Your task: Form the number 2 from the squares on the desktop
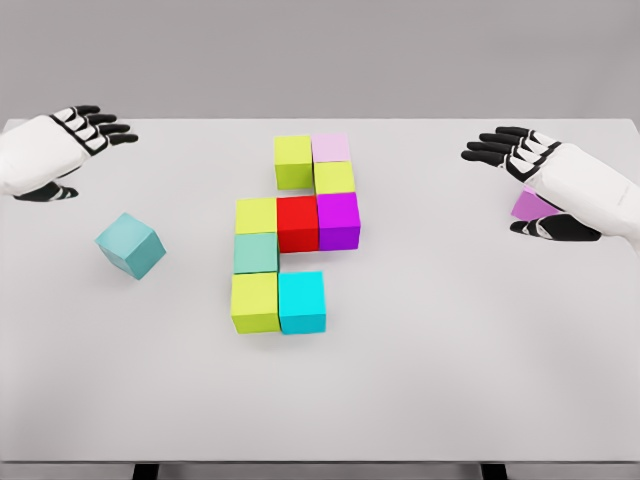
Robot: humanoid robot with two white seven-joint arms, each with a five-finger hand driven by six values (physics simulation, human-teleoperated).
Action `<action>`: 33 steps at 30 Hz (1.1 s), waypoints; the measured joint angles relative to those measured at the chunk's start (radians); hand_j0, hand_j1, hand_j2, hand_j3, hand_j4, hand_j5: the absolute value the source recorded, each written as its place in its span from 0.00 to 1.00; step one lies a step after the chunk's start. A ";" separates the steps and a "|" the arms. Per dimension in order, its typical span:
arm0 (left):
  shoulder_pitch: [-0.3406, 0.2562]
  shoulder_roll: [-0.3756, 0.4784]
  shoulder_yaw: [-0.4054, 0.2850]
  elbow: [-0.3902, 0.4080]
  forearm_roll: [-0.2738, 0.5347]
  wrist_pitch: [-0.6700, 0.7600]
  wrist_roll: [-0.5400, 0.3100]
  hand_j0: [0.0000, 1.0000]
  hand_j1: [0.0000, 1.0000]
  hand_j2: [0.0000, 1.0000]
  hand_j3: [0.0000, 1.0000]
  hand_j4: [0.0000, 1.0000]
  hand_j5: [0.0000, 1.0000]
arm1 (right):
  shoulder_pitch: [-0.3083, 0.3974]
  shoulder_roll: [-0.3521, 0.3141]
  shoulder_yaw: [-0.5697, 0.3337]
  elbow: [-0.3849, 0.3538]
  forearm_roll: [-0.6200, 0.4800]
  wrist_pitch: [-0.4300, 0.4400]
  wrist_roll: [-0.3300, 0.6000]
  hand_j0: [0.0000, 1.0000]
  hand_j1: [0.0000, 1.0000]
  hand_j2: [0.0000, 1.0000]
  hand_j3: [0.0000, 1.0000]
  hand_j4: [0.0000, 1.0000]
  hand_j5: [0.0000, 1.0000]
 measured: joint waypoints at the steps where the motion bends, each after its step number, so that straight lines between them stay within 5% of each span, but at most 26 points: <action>1: 0.000 0.001 0.000 0.000 -0.006 0.000 0.000 1.00 1.00 1.00 1.00 1.00 1.00 | 0.002 -0.001 0.003 0.000 0.000 0.000 0.000 1.00 1.00 1.00 1.00 1.00 1.00; 7: -0.023 0.030 -0.019 -0.002 -0.026 0.000 -0.005 1.00 1.00 1.00 1.00 1.00 1.00 | -0.066 -0.047 0.035 -0.001 -0.028 0.000 -0.007 1.00 1.00 1.00 1.00 1.00 1.00; 10: -0.073 0.059 -0.074 -0.013 -0.033 0.000 -0.048 1.00 1.00 1.00 1.00 1.00 1.00 | -0.232 -0.093 0.124 0.028 -0.037 -0.001 -0.005 1.00 1.00 1.00 1.00 1.00 1.00; 12: -0.113 0.069 -0.113 -0.015 -0.031 0.000 -0.086 1.00 1.00 1.00 1.00 1.00 1.00 | -0.368 -0.119 0.193 0.100 -0.016 0.002 -0.005 1.00 1.00 1.00 1.00 1.00 1.00; 20: -0.274 0.078 -0.288 -0.011 -0.059 0.000 -0.171 1.00 1.00 1.00 1.00 1.00 1.00 | -0.597 -0.090 0.371 0.503 0.083 0.000 0.213 1.00 1.00 1.00 1.00 1.00 1.00; 24: -0.318 0.079 -0.388 -0.011 -0.067 -0.001 -0.178 1.00 1.00 1.00 1.00 1.00 1.00 | -0.721 -0.071 0.494 0.638 0.111 0.001 0.248 1.00 1.00 1.00 1.00 1.00 1.00; 33: -0.336 0.118 -0.472 0.005 0.029 -0.001 -0.173 1.00 1.00 1.00 1.00 1.00 1.00 | -0.746 -0.012 0.635 0.768 0.220 -0.001 0.260 1.00 1.00 1.00 1.00 1.00 1.00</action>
